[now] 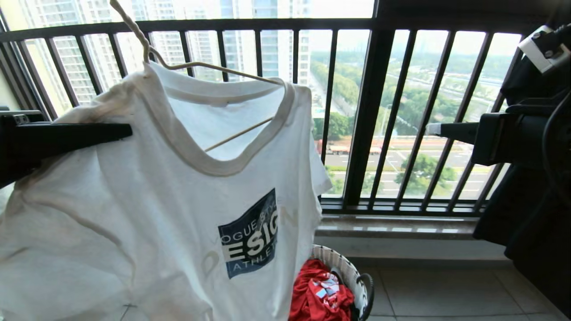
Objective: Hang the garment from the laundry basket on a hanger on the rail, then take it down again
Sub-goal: Hang the clothes rack on the clothesline
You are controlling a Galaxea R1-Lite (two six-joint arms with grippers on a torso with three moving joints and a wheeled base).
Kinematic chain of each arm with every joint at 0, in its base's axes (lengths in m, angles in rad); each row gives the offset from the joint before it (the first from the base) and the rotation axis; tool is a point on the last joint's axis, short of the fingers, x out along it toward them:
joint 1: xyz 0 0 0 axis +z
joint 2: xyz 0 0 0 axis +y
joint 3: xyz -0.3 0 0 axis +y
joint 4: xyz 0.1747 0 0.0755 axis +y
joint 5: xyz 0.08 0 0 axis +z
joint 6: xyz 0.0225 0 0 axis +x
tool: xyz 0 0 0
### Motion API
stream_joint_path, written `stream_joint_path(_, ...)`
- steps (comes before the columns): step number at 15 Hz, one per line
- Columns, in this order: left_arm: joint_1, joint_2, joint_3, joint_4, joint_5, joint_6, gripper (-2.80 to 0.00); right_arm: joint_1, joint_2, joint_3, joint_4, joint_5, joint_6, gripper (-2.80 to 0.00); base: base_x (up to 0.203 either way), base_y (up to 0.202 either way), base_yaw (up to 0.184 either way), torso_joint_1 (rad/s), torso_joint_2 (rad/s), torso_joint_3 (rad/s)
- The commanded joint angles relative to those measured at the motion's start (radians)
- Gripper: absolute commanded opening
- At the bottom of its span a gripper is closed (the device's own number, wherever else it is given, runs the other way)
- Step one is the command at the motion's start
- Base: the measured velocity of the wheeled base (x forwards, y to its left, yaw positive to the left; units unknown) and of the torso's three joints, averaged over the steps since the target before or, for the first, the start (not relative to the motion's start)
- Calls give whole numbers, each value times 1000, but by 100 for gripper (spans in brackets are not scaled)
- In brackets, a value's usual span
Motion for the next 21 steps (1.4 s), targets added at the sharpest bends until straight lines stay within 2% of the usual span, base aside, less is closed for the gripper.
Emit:
stream_joint_path(1, 0, 3, 17, 2, -79, -1, -280, -1, -17, 1, 3, 1, 1, -280, 0, 0, 0, 83, -515, -330)
stream_joint_path(5, -16, -6, 30, 7, -88, -2, -280, -1, -23, 0, 5, 1, 1, -280, 0, 0, 0, 143, -466, -329)
stream_joint_path(8, -21, -7, 41, 7, -187, -2, -280, -1, -28, 1, 3, 1, 1, -280, 0, 0, 0, 162, -468, -312)
stream_joint_path(11, -23, -8, 59, 3, -247, -2, -280, -1, -32, 1, 4, 1, 1, -280, 0, 0, 0, 181, -487, -308)
stream_joint_path(21, -23, -10, 77, 3, -366, -1, -280, -1, -38, 2, 5, 1, 1, -280, 0, 0, 0, 223, -526, -305)
